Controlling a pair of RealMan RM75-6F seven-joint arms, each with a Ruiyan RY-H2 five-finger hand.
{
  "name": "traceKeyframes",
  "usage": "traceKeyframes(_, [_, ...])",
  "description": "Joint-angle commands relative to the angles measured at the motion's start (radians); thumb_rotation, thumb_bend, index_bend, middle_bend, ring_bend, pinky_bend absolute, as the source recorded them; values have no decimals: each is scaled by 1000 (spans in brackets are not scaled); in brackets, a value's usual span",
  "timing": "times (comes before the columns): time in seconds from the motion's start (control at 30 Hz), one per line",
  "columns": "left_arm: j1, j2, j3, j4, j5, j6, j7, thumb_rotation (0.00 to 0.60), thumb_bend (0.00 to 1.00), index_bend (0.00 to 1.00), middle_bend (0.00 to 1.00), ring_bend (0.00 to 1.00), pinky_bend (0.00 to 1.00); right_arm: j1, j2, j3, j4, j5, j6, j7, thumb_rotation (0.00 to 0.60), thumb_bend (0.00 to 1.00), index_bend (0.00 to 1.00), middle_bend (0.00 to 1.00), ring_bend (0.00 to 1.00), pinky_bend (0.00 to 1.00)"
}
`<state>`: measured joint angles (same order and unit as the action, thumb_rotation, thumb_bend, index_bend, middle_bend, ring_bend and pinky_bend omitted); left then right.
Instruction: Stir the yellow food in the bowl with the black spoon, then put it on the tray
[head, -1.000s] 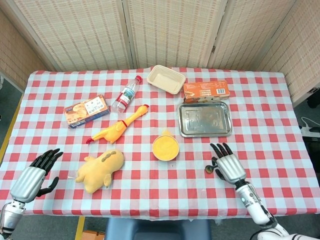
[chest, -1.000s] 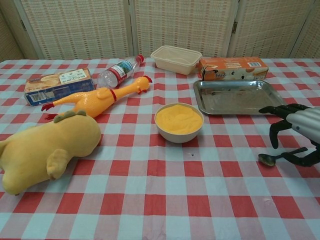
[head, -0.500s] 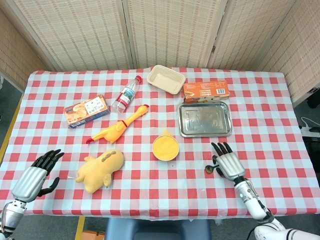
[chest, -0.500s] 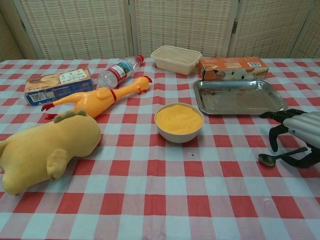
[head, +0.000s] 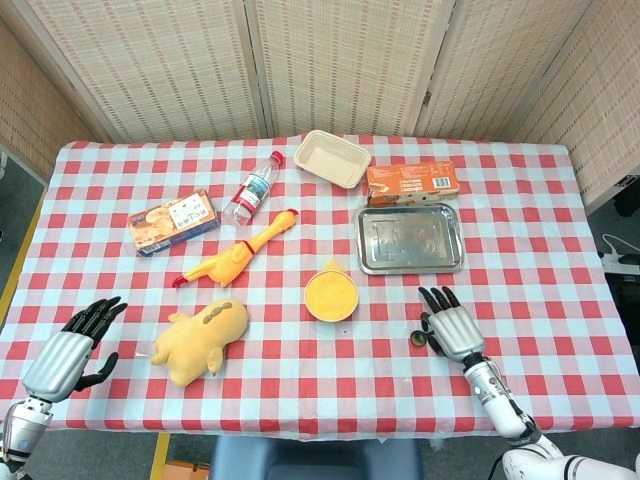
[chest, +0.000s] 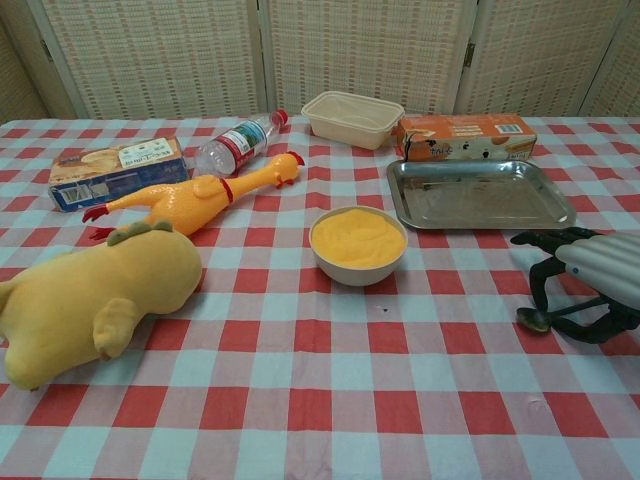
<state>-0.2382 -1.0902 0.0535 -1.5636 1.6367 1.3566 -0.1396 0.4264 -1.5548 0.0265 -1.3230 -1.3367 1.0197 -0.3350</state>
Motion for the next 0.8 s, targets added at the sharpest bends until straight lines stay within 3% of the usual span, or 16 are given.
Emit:
traceKeyframes(0.03, [0, 0, 0, -1, 0, 0, 0, 600, 482, 0, 0, 0, 157, 0, 0, 1, 0, 0, 2, 4, 600, 327, 504, 5, 0, 26])
traceKeyframes(0.8, [-1, 0, 0, 0, 3, 0, -4, 600, 479, 0, 0, 0, 156, 4, 0, -2, -8, 5, 10, -14, 600, 326, 562, 26, 0, 26])
